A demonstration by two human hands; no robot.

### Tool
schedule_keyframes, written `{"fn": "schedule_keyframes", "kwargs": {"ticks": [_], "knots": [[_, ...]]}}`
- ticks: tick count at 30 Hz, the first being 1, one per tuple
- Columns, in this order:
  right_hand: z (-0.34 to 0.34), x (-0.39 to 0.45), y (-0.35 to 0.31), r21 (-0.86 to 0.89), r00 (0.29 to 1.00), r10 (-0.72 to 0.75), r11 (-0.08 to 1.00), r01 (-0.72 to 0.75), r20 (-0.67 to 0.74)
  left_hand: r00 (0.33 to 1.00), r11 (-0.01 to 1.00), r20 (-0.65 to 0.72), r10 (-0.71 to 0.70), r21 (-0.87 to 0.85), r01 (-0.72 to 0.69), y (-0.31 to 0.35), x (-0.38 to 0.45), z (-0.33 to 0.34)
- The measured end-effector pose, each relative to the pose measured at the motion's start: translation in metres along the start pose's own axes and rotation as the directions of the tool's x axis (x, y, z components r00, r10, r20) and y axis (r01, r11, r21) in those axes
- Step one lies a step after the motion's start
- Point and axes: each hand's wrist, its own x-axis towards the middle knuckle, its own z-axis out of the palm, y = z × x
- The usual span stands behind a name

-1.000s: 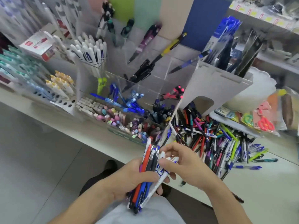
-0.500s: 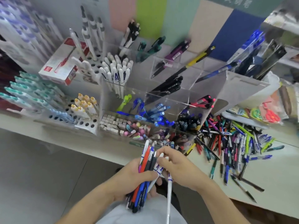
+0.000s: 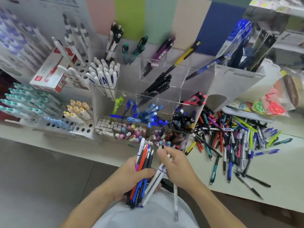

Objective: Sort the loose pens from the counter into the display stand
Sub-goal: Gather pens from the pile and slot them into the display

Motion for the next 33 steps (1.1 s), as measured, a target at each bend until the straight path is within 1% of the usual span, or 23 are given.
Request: {"fn": "schedule_keyframes", "kwargs": {"ticks": [3, 4, 5, 7, 10, 11, 14, 17, 19, 21, 23, 24, 25, 26, 27, 28, 29, 30, 31, 33], "knots": [[-0.031, 0.012, -0.003, 0.041, 0.986, 0.009, 0.999, -0.002, -0.166, 0.998, 0.999, -0.051, 0.033, 0.029, -0.032, 0.002, 0.005, 0.006], [-0.042, 0.015, -0.004, 0.036, 0.980, -0.006, 0.999, 0.013, -0.197, 0.997, 0.997, -0.062, 0.049, 0.063, -0.045, 0.002, 0.007, 0.008], [-0.050, 0.017, -0.006, 0.028, 0.981, -0.029, 0.999, 0.035, -0.193, 0.995, 0.989, -0.071, 0.071, 0.136, -0.060, 0.003, 0.008, 0.009], [-0.060, 0.021, -0.008, -0.001, 0.991, -0.079, 0.997, 0.079, -0.107, 0.992, 0.957, -0.063, 0.110, 0.275, -0.089, 0.003, 0.010, 0.014], [-0.063, 0.024, -0.008, 0.013, 0.992, -0.102, 0.995, 0.101, 0.072, 0.988, 0.923, 0.001, 0.153, 0.358, -0.143, 0.005, 0.015, 0.025], [-0.063, 0.026, -0.008, -0.007, 0.989, -0.103, 0.995, 0.104, 0.108, 0.987, 0.912, 0.024, 0.157, 0.380, -0.154, 0.005, 0.017, 0.028], [-0.066, 0.027, -0.012, -0.134, 0.973, -0.131, 0.978, 0.158, 0.192, 0.984, 0.882, 0.075, 0.162, 0.437, -0.178, 0.004, 0.019, 0.036], [-0.069, 0.027, -0.016, -0.136, 0.965, -0.160, 0.972, 0.191, 0.210, 0.984, 0.867, 0.112, 0.139, 0.466, -0.176, 0.003, 0.020, 0.035], [-0.074, 0.027, -0.018, -0.099, 0.978, -0.152, 0.981, 0.167, 0.145, 0.983, 0.875, 0.150, 0.103, 0.457, -0.161, 0.004, 0.021, 0.030], [-0.083, 0.027, -0.021, -0.066, 0.993, -0.119, 0.991, 0.119, 0.005, 0.983, 0.872, 0.175, 0.063, 0.470, -0.140, 0.005, 0.020, 0.022], [-0.093, 0.027, -0.027, -0.019, 0.985, -0.083, 0.997, 0.081, -0.154, 0.987, 0.877, 0.157, 0.045, 0.466, -0.114, 0.007, 0.017, 0.010], [-0.098, 0.026, -0.030, 0.000, 0.973, -0.072, 0.997, 0.073, -0.218, 0.990, 0.892, 0.135, 0.048, 0.440, -0.103, 0.007, 0.014, 0.004], [-0.100, 0.024, -0.034, 0.014, 0.962, -0.069, 0.997, 0.076, -0.265, 0.992, 0.922, 0.111, 0.052, 0.378, -0.091, 0.006, 0.011, -0.002], [-0.100, 0.023, -0.038, 0.023, 0.953, -0.074, 0.996, 0.084, -0.295, 0.994, 0.961, 0.086, 0.061, 0.265, -0.082, 0.007, 0.007, -0.008], [-0.100, 0.022, -0.042, 0.023, 0.950, -0.080, 0.996, 0.091, -0.300, 0.996, 0.992, 0.047, 0.070, 0.101, -0.074, 0.007, 0.005, -0.010], [-0.096, 0.022, -0.045, 0.015, 0.954, -0.089, 0.995, 0.097, -0.287, 0.997, 0.994, -0.001, 0.078, -0.077, -0.077, 0.008, 0.004, -0.012], [-0.090, 0.024, -0.049, 0.000, 0.959, -0.098, 0.995, 0.102, -0.264, 0.995, 0.971, -0.047, 0.090, -0.217, -0.098, 0.010, 0.003, -0.015], [-0.081, 0.025, -0.054, -0.019, 0.965, -0.108, 0.994, 0.107, -0.238, 0.990, 0.946, -0.084, 0.110, -0.297, -0.130, 0.014, 0.001, -0.018], [-0.072, 0.027, -0.058, -0.038, 0.970, -0.119, 0.993, 0.113, -0.212, 0.986, 0.931, -0.102, 0.135, -0.328, -0.162, 0.020, 0.000, -0.019], [-0.052, 0.032, -0.068, -0.066, 0.969, -0.146, 0.989, 0.135, -0.202, 0.980, 0.940, -0.079, 0.180, -0.281, -0.195, 0.032, -0.004, -0.024]]}}
